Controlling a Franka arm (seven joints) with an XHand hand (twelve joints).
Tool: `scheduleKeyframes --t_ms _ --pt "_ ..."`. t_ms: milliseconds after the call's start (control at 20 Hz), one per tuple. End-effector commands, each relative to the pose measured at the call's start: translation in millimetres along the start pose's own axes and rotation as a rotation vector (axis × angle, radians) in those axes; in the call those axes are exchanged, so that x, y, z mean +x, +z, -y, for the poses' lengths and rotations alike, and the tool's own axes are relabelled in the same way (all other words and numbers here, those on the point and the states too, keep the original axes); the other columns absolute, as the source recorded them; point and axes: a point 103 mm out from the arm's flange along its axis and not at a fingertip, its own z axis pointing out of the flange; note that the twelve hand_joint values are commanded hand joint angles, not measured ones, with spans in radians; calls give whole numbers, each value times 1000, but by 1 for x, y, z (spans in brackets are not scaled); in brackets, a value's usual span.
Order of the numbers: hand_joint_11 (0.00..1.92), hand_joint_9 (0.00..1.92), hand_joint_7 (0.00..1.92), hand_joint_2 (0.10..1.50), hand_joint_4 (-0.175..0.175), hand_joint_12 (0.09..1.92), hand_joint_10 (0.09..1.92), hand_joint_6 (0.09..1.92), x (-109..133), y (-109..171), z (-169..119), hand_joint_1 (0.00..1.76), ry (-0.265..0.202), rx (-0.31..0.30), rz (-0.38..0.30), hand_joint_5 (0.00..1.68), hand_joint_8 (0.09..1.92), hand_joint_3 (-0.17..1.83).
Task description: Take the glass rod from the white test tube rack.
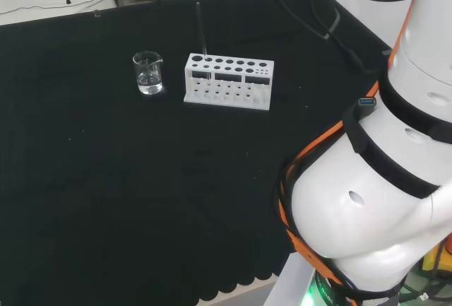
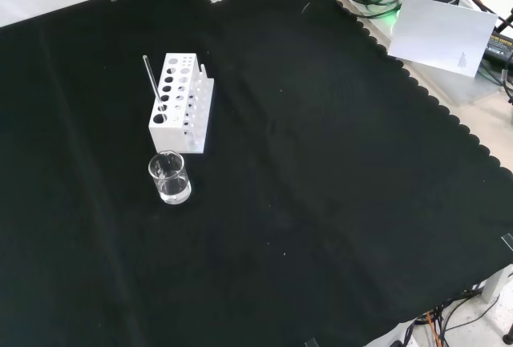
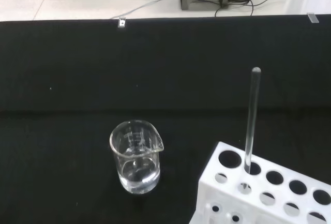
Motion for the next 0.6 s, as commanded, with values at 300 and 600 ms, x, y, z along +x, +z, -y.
scheduleKeyframes --t_ms 300,600 --pt "187 404 107 836 -156 1485 889 87 -4 28 -64 693 53 10 31 217 909 458" --pt "225 450 155 836 -160 1482 891 87 -16 38 -84 694 89 26 37 233 920 458"
